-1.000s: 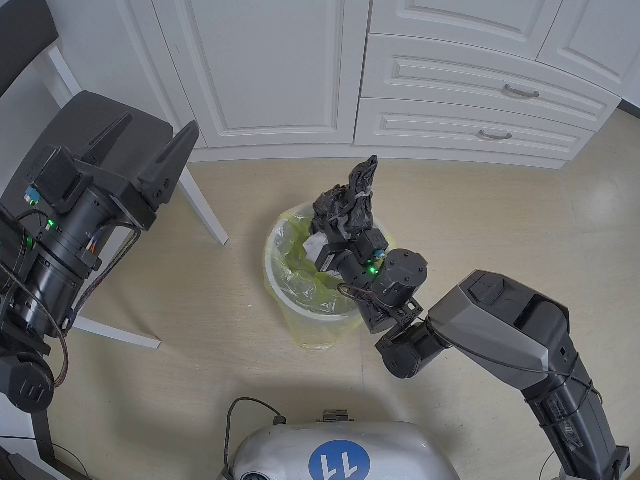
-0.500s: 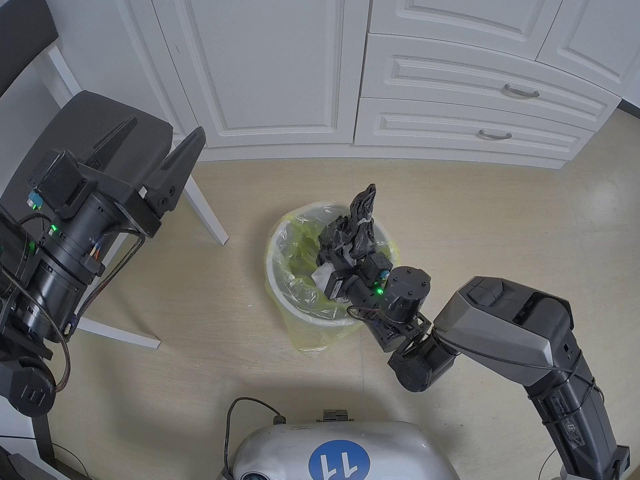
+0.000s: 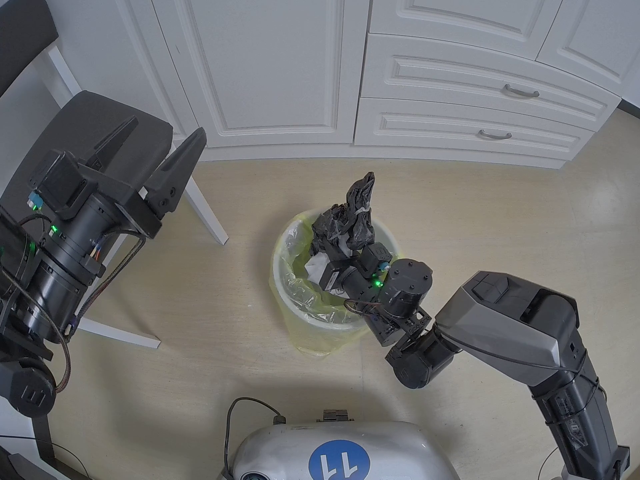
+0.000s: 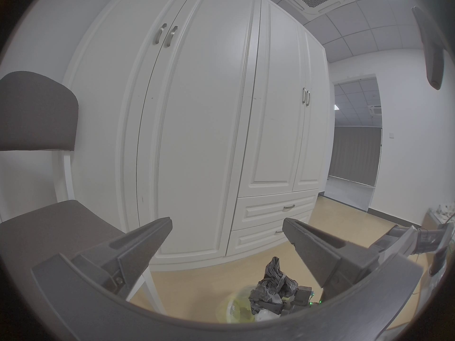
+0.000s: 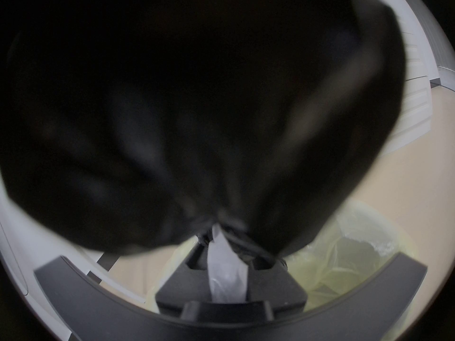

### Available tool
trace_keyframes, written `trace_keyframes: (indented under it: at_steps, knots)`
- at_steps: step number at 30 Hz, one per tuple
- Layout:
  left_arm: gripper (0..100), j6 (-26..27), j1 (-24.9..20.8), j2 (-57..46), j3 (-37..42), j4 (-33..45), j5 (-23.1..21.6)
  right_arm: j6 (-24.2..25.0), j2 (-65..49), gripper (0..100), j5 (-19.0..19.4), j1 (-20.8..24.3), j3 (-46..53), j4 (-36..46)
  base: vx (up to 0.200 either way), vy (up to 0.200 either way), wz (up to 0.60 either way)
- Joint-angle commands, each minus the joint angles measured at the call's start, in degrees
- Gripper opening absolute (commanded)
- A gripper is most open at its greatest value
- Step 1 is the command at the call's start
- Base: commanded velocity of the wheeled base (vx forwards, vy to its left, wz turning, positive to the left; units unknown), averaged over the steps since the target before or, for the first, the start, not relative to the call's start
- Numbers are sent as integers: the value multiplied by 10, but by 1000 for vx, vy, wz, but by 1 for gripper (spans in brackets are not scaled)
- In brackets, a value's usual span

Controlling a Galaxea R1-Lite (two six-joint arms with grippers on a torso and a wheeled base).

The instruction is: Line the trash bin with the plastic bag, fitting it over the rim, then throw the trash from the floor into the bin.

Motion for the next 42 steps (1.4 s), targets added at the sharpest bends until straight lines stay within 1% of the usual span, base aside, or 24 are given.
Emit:
trace_keyframes:
  at_steps: [1, 17, 18, 36, 42]
  knots:
    - [100, 0, 0, 3, 0, 0, 0, 0, 26, 0, -12, -2, -38, 3, 0, 0, 0]
    - [100, 2, -4, 4, 3, 0, 0, -4, 41, 0, -12, -14, -61, 15, 0, 0, 0]
    - [100, 2, -4, 4, 3, 0, 0, -6, 41, 100, -12, -14, -61, 16, 0, 0, 0]
    - [100, 12, -4, 2, 4, 0, 0, -6, 40, 100, -12, -14, -60, 16, 0, 0, 0]
    - [100, 13, -4, 4, 4, 0, 0, -7, 19, 100, -12, -15, -28, 9, 0, 0, 0]
